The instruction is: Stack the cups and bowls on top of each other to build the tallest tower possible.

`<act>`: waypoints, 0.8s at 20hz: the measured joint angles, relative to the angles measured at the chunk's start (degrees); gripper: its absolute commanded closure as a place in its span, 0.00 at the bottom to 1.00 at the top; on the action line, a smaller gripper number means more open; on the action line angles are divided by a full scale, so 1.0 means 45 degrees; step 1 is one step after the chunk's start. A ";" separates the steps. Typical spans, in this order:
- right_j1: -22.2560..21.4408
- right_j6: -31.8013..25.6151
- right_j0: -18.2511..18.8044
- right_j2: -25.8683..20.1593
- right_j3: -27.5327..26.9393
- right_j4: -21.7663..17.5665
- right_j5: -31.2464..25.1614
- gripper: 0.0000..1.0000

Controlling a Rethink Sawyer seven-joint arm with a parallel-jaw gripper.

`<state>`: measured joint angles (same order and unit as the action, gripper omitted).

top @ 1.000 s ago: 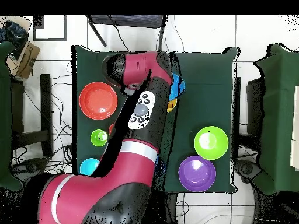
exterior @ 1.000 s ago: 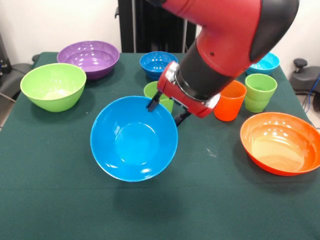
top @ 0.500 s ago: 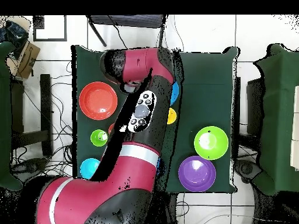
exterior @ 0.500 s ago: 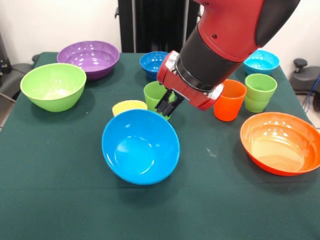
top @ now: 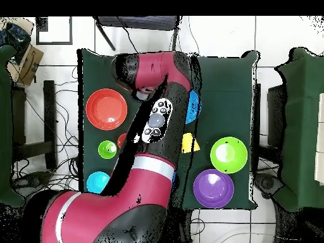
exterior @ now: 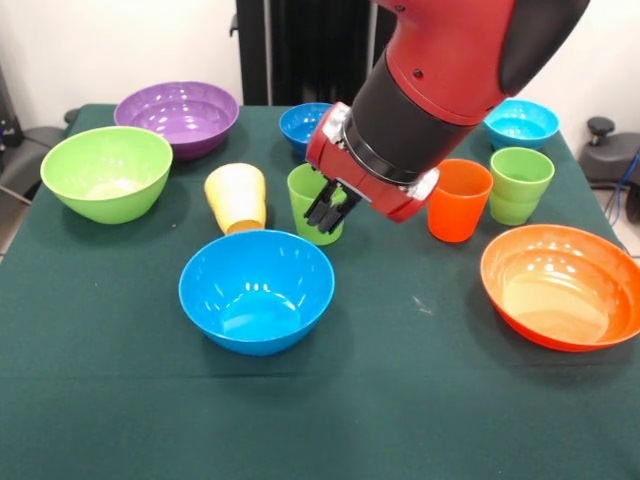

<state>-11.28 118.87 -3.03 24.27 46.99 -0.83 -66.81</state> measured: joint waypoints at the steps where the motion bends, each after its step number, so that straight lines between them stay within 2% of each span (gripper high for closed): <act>1: 0.0000 0.0000 0.0016 0.0002 0.0000 0.0000 0.0000 1.00; 10: 0.0154 0.0000 0.0258 0.0002 -0.0372 0.0169 -0.0003 1.00; 16: 0.0965 0.0000 0.0644 0.0007 -0.2409 0.0769 -0.0261 1.00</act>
<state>-6.94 118.87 -0.13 24.30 36.15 2.63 -67.98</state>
